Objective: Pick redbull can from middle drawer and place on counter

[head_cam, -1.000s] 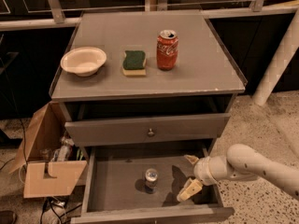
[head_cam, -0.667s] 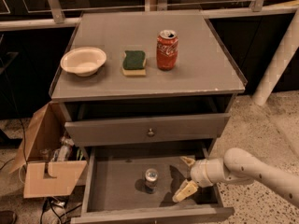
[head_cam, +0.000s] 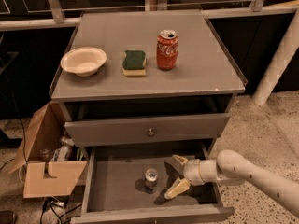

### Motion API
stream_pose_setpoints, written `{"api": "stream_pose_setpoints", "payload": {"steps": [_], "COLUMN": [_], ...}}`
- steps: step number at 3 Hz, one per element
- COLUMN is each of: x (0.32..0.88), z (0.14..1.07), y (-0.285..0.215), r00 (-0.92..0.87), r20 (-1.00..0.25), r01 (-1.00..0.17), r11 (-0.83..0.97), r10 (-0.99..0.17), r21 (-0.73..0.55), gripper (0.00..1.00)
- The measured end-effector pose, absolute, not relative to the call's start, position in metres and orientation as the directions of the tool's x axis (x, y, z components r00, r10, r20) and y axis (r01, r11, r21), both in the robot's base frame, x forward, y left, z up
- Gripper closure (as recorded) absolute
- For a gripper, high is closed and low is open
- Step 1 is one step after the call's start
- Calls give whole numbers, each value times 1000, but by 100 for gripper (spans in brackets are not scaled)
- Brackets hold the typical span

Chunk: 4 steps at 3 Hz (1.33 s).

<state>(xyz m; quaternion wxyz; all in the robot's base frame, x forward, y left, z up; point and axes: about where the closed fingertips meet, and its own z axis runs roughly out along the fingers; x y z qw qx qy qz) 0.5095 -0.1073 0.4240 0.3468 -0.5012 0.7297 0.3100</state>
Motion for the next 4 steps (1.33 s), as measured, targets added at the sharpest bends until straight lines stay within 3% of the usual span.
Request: {"api": "stream_pose_setpoints", "payload": {"steps": [4], "x": [514], "z": [414], "y": [-62], "r00": [-192], "r20": [-869], "r01": [-962], "r11": [263], "r10": [-457], "r21": [74], "gripper": [0]}}
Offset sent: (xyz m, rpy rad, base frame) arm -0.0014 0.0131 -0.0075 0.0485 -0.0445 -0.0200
